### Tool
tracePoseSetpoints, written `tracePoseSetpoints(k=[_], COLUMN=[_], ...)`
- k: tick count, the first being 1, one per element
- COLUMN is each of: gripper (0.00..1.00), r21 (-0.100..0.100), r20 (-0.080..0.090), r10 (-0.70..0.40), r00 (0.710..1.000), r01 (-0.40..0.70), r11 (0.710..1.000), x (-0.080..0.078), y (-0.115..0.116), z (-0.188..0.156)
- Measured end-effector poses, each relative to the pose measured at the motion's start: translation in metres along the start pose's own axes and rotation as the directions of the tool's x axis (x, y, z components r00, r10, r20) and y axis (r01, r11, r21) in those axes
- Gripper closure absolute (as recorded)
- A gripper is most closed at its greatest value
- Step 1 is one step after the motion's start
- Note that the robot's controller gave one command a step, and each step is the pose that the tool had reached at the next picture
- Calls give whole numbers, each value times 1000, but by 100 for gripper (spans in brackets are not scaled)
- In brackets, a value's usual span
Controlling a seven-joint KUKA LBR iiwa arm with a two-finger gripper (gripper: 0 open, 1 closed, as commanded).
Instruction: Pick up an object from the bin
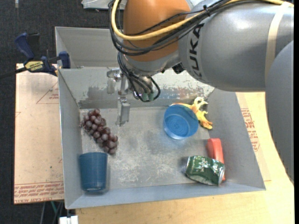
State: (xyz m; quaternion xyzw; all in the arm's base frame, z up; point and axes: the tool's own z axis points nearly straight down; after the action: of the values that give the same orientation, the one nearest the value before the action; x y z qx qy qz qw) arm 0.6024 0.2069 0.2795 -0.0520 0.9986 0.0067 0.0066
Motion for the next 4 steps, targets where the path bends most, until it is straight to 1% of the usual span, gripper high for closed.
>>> tracePoseSetpoints(k=[1,2,3,4], gripper=[0,0,0,0], r21=[-2,-1,-1,-4], r20=[-2,4,-11,28], r10=[-185,-207,-22,-217], r00=[983,978,1000,976], r01=[185,207,22,217], r11=[983,978,1000,976], x=[34,47,18,-31], y=[12,35,12,19], z=[88,52,134,88])
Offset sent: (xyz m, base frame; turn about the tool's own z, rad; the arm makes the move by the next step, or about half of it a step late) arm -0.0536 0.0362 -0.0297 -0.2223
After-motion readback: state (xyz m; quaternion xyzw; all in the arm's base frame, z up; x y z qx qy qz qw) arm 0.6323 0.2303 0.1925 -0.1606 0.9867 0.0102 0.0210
